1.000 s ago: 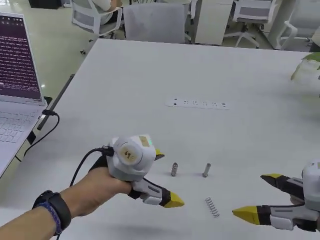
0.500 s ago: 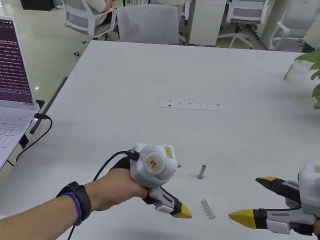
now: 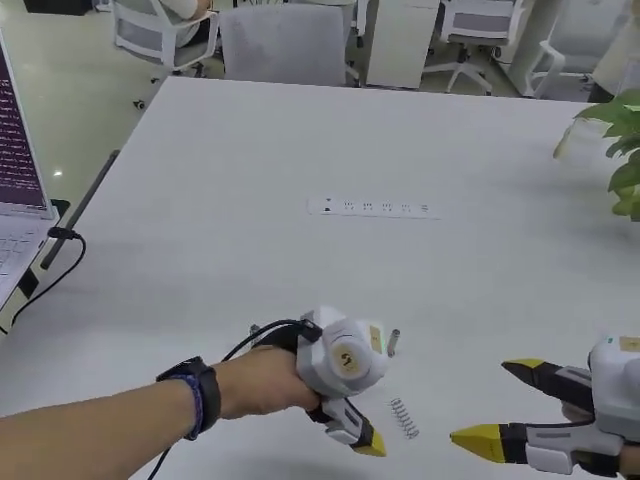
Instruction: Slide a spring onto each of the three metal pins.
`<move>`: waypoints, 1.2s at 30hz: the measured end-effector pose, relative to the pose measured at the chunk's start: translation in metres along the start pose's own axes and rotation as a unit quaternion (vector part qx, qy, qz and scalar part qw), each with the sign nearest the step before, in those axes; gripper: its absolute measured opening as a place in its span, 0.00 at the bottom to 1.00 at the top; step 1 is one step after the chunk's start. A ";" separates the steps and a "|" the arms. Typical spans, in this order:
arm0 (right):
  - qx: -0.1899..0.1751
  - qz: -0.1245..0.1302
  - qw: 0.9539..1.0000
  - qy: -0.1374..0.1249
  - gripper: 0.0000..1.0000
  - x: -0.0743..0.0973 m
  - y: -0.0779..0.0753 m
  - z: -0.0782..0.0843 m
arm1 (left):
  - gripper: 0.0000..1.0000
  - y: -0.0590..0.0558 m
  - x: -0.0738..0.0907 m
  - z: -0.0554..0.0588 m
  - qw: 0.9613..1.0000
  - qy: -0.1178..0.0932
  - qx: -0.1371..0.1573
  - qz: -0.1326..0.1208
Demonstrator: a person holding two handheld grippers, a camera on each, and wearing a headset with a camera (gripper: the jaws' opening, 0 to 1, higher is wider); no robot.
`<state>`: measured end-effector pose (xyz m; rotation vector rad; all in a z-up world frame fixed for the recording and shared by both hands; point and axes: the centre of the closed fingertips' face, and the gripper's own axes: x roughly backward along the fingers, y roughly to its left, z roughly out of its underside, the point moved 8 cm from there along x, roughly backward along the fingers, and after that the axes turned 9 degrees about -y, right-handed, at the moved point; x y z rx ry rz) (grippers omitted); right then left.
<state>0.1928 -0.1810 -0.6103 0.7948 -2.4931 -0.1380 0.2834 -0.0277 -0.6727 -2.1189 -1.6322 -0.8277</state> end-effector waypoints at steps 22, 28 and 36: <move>-0.015 0.003 1.000 0.002 0.84 0.004 -0.004 0.009 | 0.55 0.004 -0.045 0.002 0.998 0.024 -0.019 0.054; -0.014 0.003 1.000 0.003 0.84 0.006 -0.004 0.009 | 0.53 0.002 -0.053 0.004 0.997 0.030 -0.017 0.067; -0.010 0.000 1.000 0.008 0.85 0.007 -0.003 0.011 | 0.48 -0.004 -0.059 0.011 0.996 0.047 -0.016 0.079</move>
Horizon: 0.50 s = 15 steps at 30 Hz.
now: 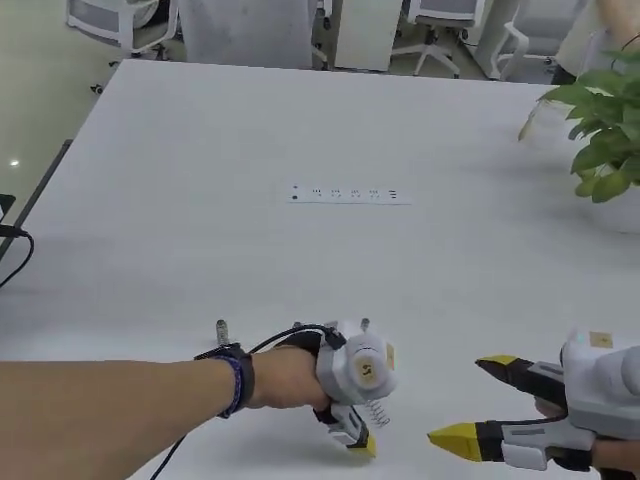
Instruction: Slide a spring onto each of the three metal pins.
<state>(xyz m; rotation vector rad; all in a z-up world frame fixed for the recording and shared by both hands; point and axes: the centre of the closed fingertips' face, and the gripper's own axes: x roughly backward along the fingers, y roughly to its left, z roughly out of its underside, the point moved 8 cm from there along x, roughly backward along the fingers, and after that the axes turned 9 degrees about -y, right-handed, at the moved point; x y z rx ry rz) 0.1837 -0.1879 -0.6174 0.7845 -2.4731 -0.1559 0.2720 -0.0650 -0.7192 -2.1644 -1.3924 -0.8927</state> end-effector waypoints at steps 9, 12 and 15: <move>-0.002 0.001 1.000 -0.002 0.85 0.001 0.000 0.002 | 0.35 0.000 0.000 0.012 1.000 0.016 0.000 -0.007; -0.003 0.000 1.000 -0.003 0.84 0.001 0.000 0.002 | 0.30 0.001 0.003 0.013 1.000 0.013 0.008 -0.012; -0.002 -0.002 1.000 -0.002 0.84 -0.001 0.001 0.002 | 0.25 0.002 0.005 0.015 1.000 0.014 0.013 -0.015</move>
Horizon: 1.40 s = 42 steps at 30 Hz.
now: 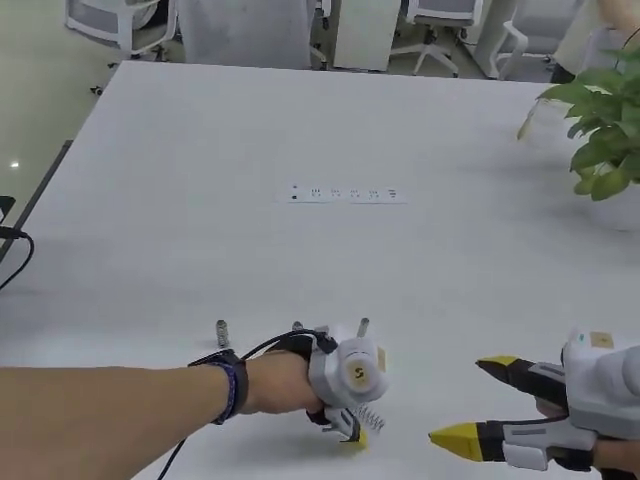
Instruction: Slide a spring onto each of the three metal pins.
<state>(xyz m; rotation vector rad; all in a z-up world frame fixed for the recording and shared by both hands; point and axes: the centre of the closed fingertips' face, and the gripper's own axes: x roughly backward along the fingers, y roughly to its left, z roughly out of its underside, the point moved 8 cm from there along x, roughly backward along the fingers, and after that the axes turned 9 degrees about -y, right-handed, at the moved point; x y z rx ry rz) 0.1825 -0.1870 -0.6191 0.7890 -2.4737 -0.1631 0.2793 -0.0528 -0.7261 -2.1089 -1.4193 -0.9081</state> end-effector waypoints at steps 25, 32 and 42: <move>0.006 -0.017 1.000 0.004 0.83 -0.009 0.007 -0.001 | 0.02 -0.004 0.017 0.019 0.998 0.003 0.064 -0.024; 0.007 -0.024 1.000 0.005 0.83 -0.013 0.010 -0.002 | 0.02 -0.008 0.028 0.028 0.996 0.001 0.078 -0.032; 0.009 -0.033 0.999 0.007 0.82 -0.018 0.013 -0.003 | 0.02 -0.010 0.052 0.042 0.992 -0.016 0.110 -0.057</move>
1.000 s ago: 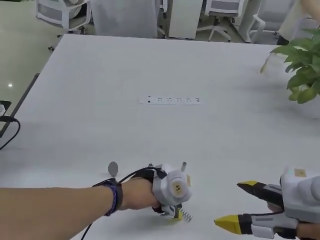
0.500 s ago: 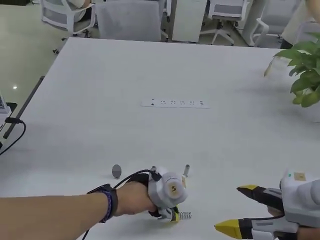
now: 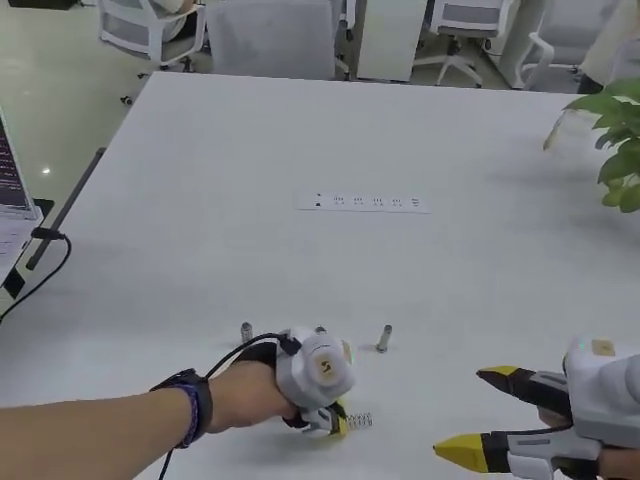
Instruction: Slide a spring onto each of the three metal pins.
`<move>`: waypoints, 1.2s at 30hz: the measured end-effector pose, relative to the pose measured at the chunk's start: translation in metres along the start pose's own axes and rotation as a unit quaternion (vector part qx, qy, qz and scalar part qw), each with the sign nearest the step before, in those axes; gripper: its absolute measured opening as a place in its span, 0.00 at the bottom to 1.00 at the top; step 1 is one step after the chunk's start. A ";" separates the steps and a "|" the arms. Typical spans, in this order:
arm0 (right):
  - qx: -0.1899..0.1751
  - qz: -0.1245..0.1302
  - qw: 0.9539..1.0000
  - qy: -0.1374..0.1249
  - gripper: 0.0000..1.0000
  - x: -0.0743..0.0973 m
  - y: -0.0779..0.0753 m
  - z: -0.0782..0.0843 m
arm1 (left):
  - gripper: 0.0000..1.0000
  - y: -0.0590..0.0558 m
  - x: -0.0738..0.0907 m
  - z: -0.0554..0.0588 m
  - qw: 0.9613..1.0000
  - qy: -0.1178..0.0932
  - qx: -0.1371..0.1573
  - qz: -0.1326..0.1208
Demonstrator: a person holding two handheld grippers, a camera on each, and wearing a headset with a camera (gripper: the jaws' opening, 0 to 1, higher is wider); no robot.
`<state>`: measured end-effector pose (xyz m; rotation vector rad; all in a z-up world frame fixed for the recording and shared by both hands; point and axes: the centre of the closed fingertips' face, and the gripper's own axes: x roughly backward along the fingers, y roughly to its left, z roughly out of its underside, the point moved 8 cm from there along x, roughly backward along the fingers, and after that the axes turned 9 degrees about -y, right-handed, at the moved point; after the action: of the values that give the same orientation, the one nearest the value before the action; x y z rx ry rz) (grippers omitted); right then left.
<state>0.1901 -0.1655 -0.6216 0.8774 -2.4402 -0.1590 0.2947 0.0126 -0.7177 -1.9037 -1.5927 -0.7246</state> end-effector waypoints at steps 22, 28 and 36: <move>0.008 -0.022 1.000 0.001 0.79 -0.014 0.005 -0.006 | 0.02 0.003 0.047 0.011 0.995 -0.057 0.051 -0.056; 0.007 -0.027 1.000 0.000 0.78 -0.017 0.008 -0.007 | 0.02 0.001 0.059 0.010 0.993 -0.075 0.055 -0.067; 0.009 -0.035 0.999 0.002 0.77 -0.022 0.010 -0.009 | 0.02 -0.001 0.074 0.005 0.989 -0.102 0.061 -0.083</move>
<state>0.2032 -0.1432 -0.6209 0.9710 -2.4124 -0.1623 0.3055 0.0676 -0.6689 -1.8198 -1.8930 -0.4975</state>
